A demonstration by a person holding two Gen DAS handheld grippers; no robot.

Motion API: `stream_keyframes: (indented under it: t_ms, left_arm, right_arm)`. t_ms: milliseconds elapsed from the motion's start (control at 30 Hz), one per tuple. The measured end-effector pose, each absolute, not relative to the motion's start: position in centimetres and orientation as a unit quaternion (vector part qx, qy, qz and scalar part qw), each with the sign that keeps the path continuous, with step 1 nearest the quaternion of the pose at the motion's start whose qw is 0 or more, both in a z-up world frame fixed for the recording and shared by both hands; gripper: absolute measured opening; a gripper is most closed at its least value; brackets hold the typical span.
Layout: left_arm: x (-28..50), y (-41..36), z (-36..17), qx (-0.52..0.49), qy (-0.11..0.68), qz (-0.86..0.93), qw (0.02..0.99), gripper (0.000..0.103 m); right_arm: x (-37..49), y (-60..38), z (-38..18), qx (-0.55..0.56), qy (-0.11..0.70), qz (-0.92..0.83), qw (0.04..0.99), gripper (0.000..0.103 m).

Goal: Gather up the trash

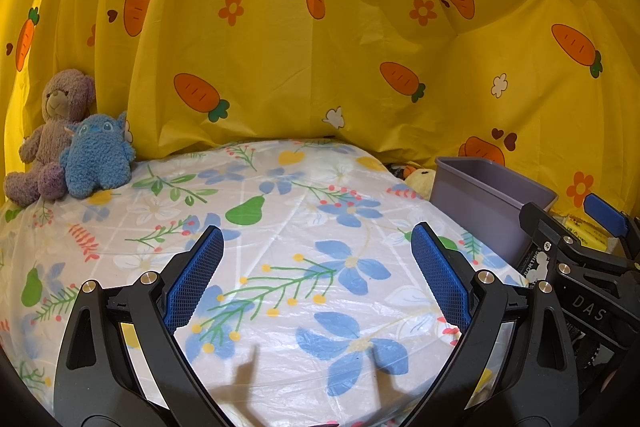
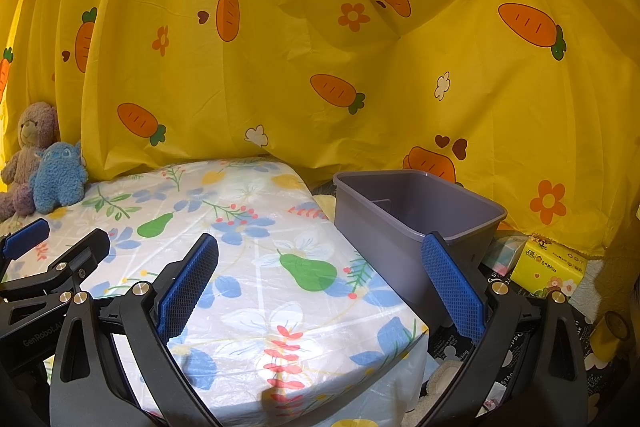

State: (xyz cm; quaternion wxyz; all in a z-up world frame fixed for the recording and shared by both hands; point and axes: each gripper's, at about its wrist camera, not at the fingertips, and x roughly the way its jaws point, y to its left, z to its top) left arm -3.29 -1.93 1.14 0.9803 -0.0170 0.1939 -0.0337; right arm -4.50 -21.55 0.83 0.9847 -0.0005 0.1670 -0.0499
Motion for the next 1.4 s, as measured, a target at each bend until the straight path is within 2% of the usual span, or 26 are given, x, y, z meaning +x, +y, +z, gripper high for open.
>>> stream_keyframes:
  t_ms: [1067, 1400]
  left_arm:
    - [-3.1, -0.5, 0.9, -0.019, 0.187, -0.03, 0.982, 0.094]
    - [-2.8, 0.0, 0.8, -0.019, 0.199, -0.024, 0.98, 0.097]
  right_arm:
    - [-4.0, -20.6, 0.4, 0.0, 0.166, -0.048, 0.985, 0.098]
    - [-4.0, -20.3, 0.5, 0.004, 0.165, -0.049, 0.985, 0.098]
